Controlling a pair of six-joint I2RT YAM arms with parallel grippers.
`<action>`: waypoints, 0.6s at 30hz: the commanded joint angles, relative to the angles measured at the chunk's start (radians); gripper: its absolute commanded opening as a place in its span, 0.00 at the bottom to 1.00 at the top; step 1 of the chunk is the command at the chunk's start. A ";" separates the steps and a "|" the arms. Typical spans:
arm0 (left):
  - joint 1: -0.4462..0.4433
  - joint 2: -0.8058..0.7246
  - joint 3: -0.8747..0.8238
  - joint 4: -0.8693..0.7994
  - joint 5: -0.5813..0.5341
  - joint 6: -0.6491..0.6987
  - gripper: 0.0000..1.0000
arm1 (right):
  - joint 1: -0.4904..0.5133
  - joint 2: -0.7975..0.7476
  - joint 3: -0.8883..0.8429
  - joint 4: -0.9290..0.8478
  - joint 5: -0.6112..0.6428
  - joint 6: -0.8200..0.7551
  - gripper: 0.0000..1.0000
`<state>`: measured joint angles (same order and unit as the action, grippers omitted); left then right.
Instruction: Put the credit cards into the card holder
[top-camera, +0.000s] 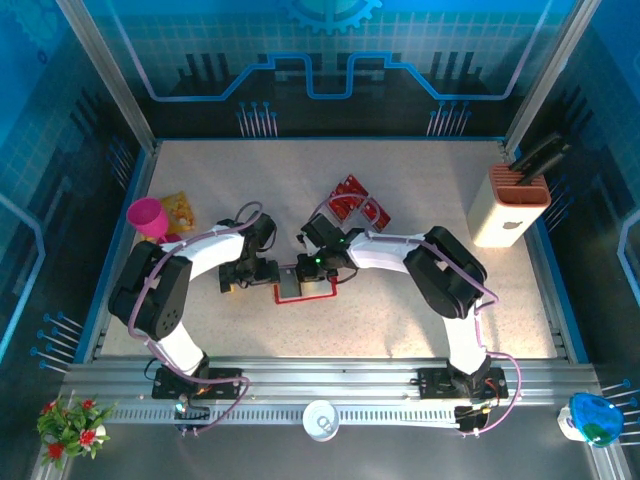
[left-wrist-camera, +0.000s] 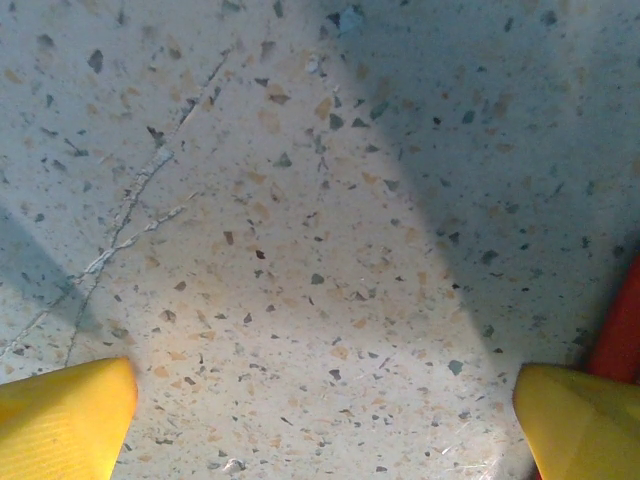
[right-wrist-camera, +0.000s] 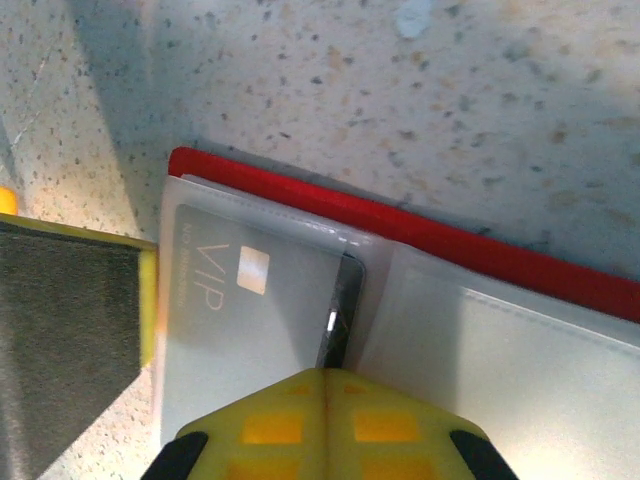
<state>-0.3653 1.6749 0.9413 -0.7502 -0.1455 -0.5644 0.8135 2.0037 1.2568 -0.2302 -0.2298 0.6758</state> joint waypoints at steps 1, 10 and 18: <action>0.004 0.040 -0.010 0.012 -0.009 0.027 0.99 | 0.031 0.034 0.031 -0.046 -0.028 -0.007 0.06; 0.006 -0.019 0.023 -0.006 -0.002 0.030 0.99 | 0.011 -0.048 0.005 -0.040 -0.020 0.011 0.06; 0.009 -0.091 0.082 -0.065 -0.006 0.017 0.99 | -0.023 -0.130 -0.070 -0.025 0.004 0.021 0.07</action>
<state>-0.3634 1.6215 0.9894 -0.7662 -0.1459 -0.5480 0.8017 1.9041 1.2049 -0.2394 -0.2367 0.6876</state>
